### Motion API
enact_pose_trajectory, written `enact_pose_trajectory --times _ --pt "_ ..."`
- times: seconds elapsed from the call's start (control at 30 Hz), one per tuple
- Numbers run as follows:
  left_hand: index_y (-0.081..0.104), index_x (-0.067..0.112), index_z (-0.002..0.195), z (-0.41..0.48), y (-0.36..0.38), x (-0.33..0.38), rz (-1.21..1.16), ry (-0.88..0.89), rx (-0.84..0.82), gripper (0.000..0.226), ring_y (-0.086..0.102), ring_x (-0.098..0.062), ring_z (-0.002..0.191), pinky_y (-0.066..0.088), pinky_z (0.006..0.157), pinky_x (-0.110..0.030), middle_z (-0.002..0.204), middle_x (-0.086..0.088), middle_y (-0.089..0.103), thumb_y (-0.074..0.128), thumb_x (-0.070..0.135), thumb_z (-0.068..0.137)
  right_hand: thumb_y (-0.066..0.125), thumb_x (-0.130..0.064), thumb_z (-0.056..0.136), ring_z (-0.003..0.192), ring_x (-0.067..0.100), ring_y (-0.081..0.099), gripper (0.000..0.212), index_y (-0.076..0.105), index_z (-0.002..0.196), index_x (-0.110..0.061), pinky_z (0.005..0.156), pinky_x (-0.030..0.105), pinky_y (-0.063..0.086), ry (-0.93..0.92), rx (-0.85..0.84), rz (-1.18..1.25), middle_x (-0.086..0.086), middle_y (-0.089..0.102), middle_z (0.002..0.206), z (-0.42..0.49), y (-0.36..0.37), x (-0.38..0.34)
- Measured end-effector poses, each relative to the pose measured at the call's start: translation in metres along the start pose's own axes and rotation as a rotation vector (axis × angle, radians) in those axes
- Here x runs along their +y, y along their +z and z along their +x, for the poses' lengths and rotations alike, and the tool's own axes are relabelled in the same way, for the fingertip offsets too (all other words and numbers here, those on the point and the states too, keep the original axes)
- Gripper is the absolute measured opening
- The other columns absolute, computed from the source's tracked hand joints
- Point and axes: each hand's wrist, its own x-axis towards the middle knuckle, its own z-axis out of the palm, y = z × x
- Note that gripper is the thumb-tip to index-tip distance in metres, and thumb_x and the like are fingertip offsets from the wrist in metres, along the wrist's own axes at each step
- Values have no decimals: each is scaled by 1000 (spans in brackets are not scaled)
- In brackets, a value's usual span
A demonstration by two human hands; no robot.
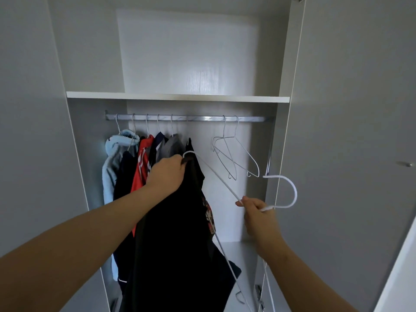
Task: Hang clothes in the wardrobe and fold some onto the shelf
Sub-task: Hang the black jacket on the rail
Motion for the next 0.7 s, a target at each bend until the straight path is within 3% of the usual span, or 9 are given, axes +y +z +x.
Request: enact_pose_trajectory --times 0.13,0.2,0.3,0.47,0.57,0.7 --pt "53 8 102 12 -7 -24 366 -5 -51 35 62 -31 78 36 58 -31 90 -12 64 30 33 101 55 -20 93 32 5 19 30 68 66 -16 34 13 18 13 -43 152 -8 26 37 4 -4 -2" --pt "53 11 102 15 -10 -34 437 -31 -82 34 62 -29 78 38 59 -30 91 -9 65 28 33 101 56 -19 91 31 6 18 33 69 62 -15 35 13 18 10 -81 184 -7 25 37 7 -6 -4" --pt "53 10 111 24 -12 -49 305 -137 -129 35 61 -32 90 47 72 -37 102 -14 63 28 31 101 59 -18 89 31 8 17 31 70 60 -14 35 12 17 17 -137 147 -5 26 36 10 -5 -7" --pt "53 2 119 38 -26 -69 31 -361 -190 39 52 -36 112 41 94 -42 121 -20 56 29 27 100 60 -17 88 30 8 18 32 70 57 -14 35 13 18 44 -203 107 -4 26 36 12 -6 -7" --pt "52 3 122 38 -29 -72 1 -302 -215 37 49 -34 117 38 97 -39 127 -17 53 28 21 101 60 -17 87 29 8 19 33 70 56 -14 35 12 20 43 -255 69 -4 28 34 13 -4 -7" --pt "51 18 125 36 -37 -69 114 -247 -159 42 51 -31 115 40 86 -38 124 -10 57 25 39 100 60 -17 88 29 9 19 35 69 54 -13 35 12 20 38 -246 48 -3 28 35 17 -6 -7"
